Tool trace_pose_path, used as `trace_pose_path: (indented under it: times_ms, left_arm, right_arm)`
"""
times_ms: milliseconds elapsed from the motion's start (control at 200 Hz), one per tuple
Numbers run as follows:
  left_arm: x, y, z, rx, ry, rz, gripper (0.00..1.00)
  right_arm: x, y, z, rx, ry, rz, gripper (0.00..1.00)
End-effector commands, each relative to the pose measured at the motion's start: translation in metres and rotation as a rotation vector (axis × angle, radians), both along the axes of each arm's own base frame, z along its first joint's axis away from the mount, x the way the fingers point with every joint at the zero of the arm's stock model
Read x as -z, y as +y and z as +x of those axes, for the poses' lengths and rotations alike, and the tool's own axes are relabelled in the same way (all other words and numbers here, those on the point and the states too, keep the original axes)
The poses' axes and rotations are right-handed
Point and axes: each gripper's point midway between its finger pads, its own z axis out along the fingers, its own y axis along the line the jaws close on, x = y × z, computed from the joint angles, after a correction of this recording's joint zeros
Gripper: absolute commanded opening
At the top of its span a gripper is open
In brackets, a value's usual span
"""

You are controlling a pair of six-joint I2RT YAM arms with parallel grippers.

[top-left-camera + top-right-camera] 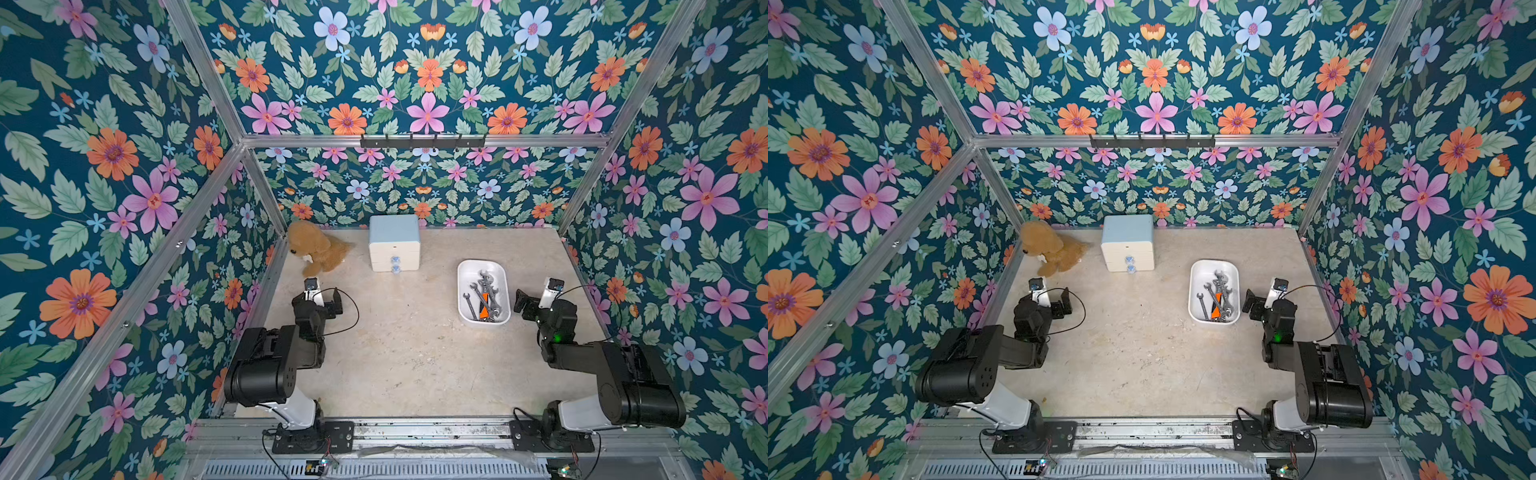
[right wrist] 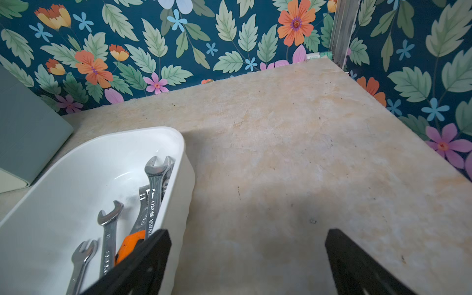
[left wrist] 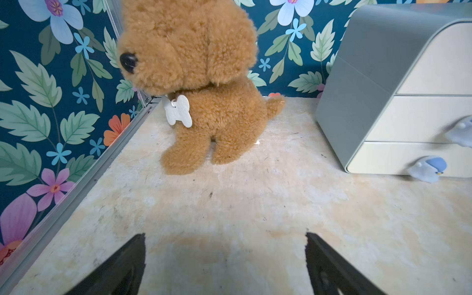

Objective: Take out the wrench from the storage box
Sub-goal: Adjust the storage box at the center of the board.

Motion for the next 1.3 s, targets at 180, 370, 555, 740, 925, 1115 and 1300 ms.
trace_pose_path:
  times_ms: [180,370,555,740,925,1115,1300]
  left_arm:
    - [-0.006,0.0,0.001,0.0,-0.023,-0.006,1.0]
    - [-0.005,-0.001,0.001,0.001,-0.022,-0.009,1.0]
    - [-0.005,0.0,0.001,0.0,-0.021,-0.008,1.0]
    - [-0.02,0.017,-0.006,-0.153,-0.049,0.007,1.0]
    - [-0.062,-0.02,-0.015,-0.201,-0.058,0.122,1.0]
    - [-0.072,-0.082,0.003,-0.141,0.089,-0.128,1.0]
    - [-0.063,-0.151,0.007,0.017,0.223,-0.21,0.96]
  right_arm:
    - [-0.004,0.0,0.002,0.004,-0.015,0.003,0.99]
    - [-0.004,0.0,0.002,0.005,-0.016,0.005,0.99]
    - [-0.003,-0.005,0.002,0.03,-0.011,-0.003,0.99]
    - [-0.031,-0.022,-0.007,0.225,-0.002,-0.092,0.99]
    - [-0.082,-0.017,-0.019,0.275,0.023,0.051,0.99]
    - [-0.078,0.018,-0.018,0.16,0.276,0.218,0.99]
    - [-0.043,0.03,-0.01,0.097,0.556,0.391,0.99]
